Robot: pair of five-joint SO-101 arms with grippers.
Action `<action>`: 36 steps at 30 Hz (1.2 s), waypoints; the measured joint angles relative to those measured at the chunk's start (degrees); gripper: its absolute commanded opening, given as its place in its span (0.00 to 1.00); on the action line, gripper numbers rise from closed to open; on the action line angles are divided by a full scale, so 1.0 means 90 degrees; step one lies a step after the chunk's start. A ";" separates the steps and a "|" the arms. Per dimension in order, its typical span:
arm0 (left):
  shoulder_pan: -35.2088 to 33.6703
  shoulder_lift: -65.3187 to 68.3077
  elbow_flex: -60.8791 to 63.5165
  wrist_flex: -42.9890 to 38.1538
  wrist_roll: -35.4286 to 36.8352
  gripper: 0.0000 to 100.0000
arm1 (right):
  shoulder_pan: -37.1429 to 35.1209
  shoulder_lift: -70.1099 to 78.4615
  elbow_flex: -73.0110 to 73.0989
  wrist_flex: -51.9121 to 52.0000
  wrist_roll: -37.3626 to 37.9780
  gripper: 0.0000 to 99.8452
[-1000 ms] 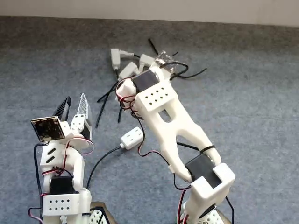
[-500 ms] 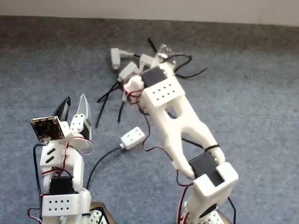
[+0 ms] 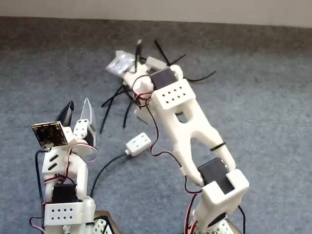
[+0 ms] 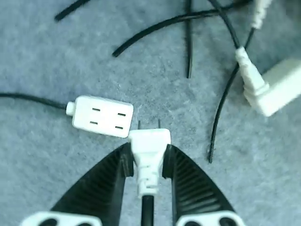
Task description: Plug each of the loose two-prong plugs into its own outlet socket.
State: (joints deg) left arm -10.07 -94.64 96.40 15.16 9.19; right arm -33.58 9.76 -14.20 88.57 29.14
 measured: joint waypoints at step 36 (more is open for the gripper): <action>-0.1563 0.0000 0.0000 0.0264 0.0000 0.16 | -0.0850 0.1241 0.0000 0.0430 0.5988 0.03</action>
State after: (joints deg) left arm -24.13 -94.64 96.40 17.54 9.19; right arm -41.23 20.92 -14.20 92.44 83.03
